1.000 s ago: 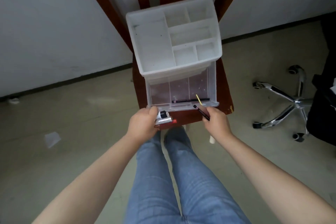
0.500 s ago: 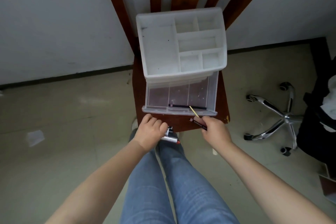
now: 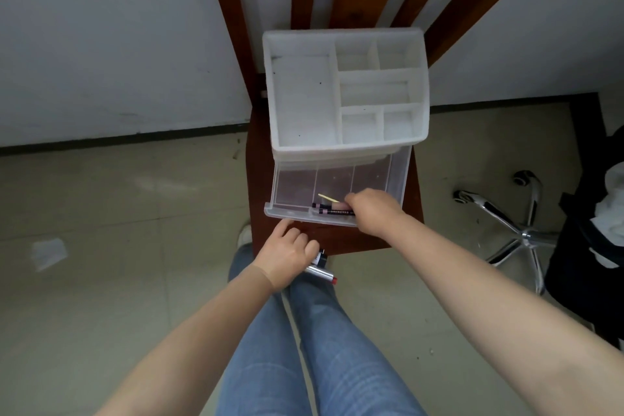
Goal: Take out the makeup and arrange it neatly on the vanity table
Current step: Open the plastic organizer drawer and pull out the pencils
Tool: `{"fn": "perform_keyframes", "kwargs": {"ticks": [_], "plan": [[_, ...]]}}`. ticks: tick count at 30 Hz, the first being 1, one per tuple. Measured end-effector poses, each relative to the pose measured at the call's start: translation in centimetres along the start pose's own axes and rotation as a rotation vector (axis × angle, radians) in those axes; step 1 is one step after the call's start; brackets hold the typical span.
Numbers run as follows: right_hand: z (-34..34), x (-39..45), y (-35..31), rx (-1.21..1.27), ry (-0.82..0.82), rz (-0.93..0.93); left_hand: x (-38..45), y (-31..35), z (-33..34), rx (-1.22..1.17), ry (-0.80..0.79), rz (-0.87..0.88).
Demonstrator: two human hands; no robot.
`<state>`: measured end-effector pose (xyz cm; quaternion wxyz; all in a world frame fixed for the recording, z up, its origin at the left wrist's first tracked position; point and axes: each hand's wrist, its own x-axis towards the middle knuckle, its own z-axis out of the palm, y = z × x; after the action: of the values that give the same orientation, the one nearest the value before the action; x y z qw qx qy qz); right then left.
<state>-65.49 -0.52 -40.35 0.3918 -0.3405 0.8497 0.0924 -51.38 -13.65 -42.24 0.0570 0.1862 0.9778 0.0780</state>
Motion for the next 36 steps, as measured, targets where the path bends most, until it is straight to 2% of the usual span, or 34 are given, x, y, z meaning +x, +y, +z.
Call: {"fn": "perform_keyframes", "kwargs": {"ticks": [8,10,14,20,24,28,31,36], "plan": [[0.1,1.9,-0.4,0.084,-0.211,0.004,0.6,-1.0,-0.7,-0.04,-0.012,-0.052],[-0.5,1.6,-0.6,0.089,-0.164,0.035,0.5,-1.1,-0.8,-0.047,-0.029,-0.053],[-0.4,-2.2,-0.9,0.124,0.037,0.119,0.4,-1.0,-1.2,-0.042,-0.026,-0.042],[5.4,-7.6,-1.6,0.341,-0.008,0.225,0.3,-1.6,-1.8,0.014,-0.04,0.008],[6.7,-6.5,-1.8,0.45,0.075,0.245,0.2,-2.0,-2.0,0.053,-0.058,0.021],[6.6,-5.7,-1.5,0.379,0.255,0.204,0.0,-2.3,-2.1,0.088,-0.102,0.025],[6.5,-5.7,-0.9,0.29,0.245,0.192,0.3,-2.5,-2.2,0.081,-0.118,0.02],[7.3,-6.8,0.4,0.326,0.273,0.254,0.7,-2.9,-2.7,0.039,-0.125,0.004]]}}
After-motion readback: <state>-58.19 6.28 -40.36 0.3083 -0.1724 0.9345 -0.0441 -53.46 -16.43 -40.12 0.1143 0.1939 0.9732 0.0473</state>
